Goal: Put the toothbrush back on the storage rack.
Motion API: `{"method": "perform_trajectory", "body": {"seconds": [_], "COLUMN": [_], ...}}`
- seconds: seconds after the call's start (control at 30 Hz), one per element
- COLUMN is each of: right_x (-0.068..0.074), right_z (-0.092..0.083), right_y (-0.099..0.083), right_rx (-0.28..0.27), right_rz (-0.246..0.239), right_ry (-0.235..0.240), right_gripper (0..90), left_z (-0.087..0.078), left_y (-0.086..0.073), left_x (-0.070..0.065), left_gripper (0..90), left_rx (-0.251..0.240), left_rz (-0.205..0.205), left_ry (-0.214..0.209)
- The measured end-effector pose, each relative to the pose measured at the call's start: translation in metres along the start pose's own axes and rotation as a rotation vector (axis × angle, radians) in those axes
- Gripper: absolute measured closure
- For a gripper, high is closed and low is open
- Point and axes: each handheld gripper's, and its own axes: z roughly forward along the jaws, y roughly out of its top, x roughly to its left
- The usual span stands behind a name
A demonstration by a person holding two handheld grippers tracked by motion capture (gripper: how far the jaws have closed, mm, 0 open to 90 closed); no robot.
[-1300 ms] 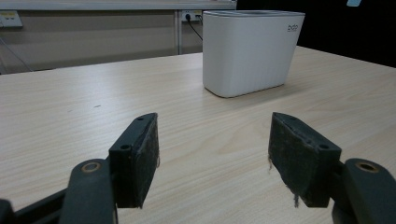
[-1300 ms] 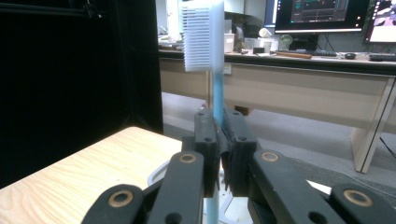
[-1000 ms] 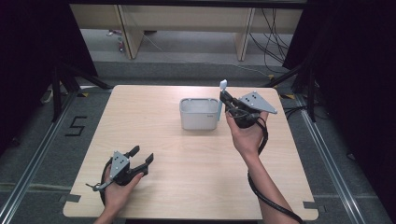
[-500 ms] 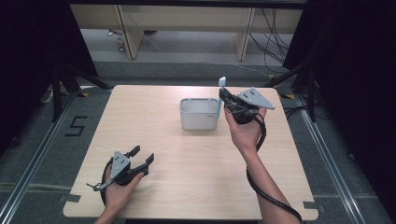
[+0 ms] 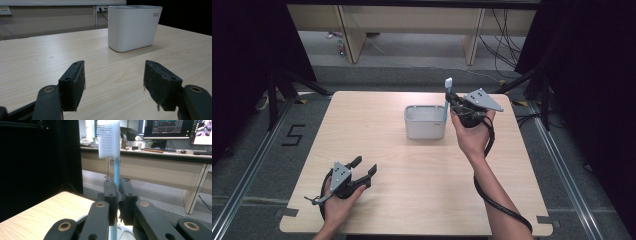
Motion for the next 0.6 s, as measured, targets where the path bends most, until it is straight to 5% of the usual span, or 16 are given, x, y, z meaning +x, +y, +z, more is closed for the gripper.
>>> {"method": "perform_trajectory", "body": {"seconds": [0.6], "right_x": [-0.009], "right_z": [0.015], "right_y": [-0.003], "right_rx": [0.014], "right_rz": [0.006], "right_ry": [-0.038], "right_gripper": [85.7], "left_z": [0.0], "left_y": [0.0], "left_x": [0.0], "left_gripper": [33.3], "left_rx": [0.001], "left_rz": [0.001], "left_ry": [0.0]}}
